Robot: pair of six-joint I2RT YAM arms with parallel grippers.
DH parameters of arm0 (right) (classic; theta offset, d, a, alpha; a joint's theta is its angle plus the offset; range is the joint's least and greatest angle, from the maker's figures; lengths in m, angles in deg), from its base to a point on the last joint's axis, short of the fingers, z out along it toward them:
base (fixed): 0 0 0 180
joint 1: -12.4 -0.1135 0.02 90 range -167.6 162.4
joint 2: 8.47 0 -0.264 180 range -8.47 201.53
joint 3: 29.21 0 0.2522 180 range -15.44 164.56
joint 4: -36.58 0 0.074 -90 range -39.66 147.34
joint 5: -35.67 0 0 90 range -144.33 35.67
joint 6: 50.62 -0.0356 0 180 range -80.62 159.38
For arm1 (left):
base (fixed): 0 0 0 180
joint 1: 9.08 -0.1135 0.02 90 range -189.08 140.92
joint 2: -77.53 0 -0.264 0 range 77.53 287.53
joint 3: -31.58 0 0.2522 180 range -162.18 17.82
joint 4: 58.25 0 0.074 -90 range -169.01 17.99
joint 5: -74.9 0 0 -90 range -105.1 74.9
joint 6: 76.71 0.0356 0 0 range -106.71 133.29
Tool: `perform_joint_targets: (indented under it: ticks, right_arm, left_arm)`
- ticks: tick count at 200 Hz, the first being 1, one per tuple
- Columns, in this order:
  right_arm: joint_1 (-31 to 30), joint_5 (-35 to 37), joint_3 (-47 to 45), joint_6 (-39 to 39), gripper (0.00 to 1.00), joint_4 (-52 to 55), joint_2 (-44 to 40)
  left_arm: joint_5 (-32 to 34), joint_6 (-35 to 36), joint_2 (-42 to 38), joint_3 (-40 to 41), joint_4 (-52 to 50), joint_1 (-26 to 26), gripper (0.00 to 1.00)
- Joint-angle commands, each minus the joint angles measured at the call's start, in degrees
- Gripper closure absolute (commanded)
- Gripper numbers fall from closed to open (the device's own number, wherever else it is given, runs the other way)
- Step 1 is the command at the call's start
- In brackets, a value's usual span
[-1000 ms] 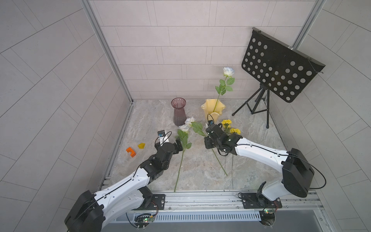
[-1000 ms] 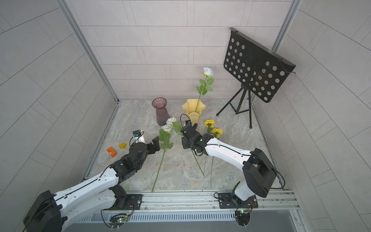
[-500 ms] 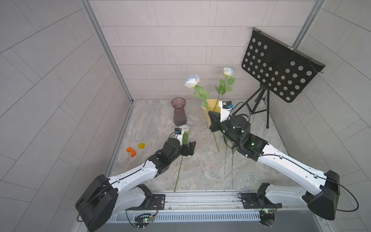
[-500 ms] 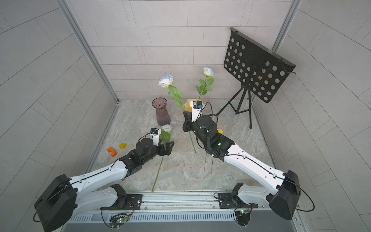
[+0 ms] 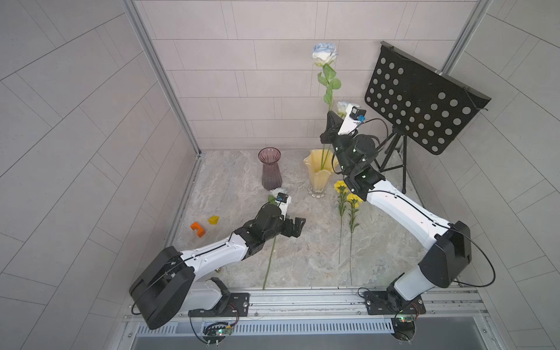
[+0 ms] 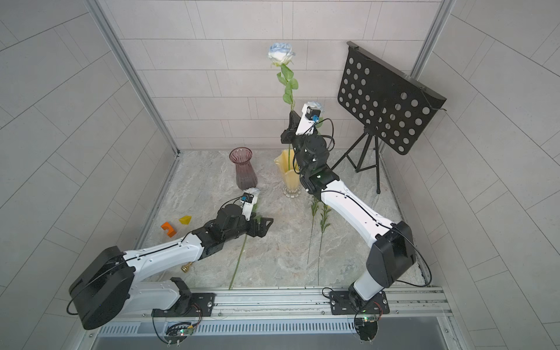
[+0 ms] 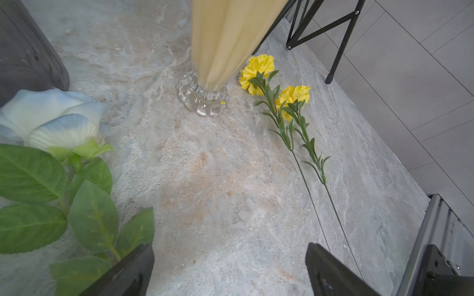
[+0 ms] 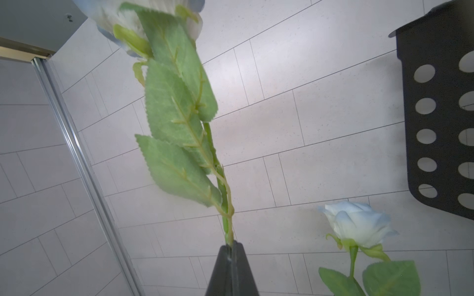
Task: Arrange the flowers in different vases according to their colors
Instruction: Insert the flower into the vase.
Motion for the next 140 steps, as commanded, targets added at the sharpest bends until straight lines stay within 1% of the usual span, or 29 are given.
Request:
perform_joint_targets:
  ticks: [1,28,47,83,111,115,118,131,140]
  right_arm:
    - [2.18,-3.27,3.4,-1.38,1.0,-5.93,5.16]
    - [4.03,-5.13,6.94,-1.29,1.0,-7.93,11.74]
    - [4.36,-6.05,7.06,-1.34,1.0,-8.51,14.46]
    - [4.42,-6.83,2.07,-1.97,1.0,-10.36,15.77]
    - [4.37,-6.96,-2.11,-3.08,1.0,-10.59,14.93]
    - [4.34,-7.0,-2.46,-3.22,0.95,-10.33,14.67]
    - [4.42,-7.27,-2.66,-3.39,0.89,-10.01,14.53]
    - [4.42,-7.75,-2.59,-3.96,0.58,-7.16,13.71]
    - [4.35,-8.3,-2.55,-4.61,0.45,-4.98,13.01]
  left_arm:
    - [1.98,0.64,-0.47,-1.04,-0.58,0.1,0.0]
    - [2.04,0.74,-0.78,-1.03,-0.67,0.11,0.0]
    - [2.48,0.86,-0.85,-0.88,-0.81,0.13,0.0]
    - [2.57,0.77,-0.96,-0.95,-0.85,0.14,0.0]
    - [2.99,0.79,-1.37,-0.88,-1.06,0.15,0.0]
    - [3.08,0.81,-1.54,-0.94,-1.15,0.15,0.0]
    - [3.28,0.78,-1.67,-0.86,-1.26,0.15,0.0]
    - [4.07,0.83,-2.15,-0.73,-1.53,0.13,0.0]
    - [5.01,0.67,-2.61,-0.56,-1.76,0.15,0.0]
